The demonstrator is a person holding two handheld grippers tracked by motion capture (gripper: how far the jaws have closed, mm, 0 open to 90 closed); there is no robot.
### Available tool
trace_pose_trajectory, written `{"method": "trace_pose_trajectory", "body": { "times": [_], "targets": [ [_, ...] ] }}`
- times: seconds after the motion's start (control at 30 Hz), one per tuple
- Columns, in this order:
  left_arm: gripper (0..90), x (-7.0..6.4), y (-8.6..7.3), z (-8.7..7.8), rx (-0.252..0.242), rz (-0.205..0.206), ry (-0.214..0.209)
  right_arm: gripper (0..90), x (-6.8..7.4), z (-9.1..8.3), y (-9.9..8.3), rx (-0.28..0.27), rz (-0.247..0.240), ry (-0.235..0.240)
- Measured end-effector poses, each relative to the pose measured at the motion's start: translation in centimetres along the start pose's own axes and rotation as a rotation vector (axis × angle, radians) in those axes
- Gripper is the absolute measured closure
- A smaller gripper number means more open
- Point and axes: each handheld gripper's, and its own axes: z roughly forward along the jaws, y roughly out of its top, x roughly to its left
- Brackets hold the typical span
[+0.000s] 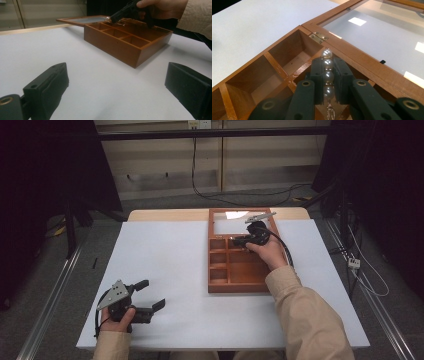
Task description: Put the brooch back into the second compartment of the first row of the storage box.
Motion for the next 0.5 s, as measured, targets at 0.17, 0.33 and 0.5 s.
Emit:
{"method": "trace_pose_trajectory", "body": {
  "times": [0.17, 0.33, 0.5],
  "targets": [
    [4.7, 0.0, 0.0, 0.0, 0.001, -0.001, 0.002, 68.5, 0.1, -0.2, 0.1, -0.004, 0.020, -0.005],
    [4.7, 0.0, -0.1, 0.0, 0.003, -0.003, 0.002, 57.6, 0.2, -0.9, 0.2, -0.002, 0.029, -0.024],
    [4.7, 0.0, 0.0, 0.0, 0.003, 0.001, 0.001, 42.1, 0.4, -1.9, 0.3, -0.016, 0.045, -0.035]
  ]
}}
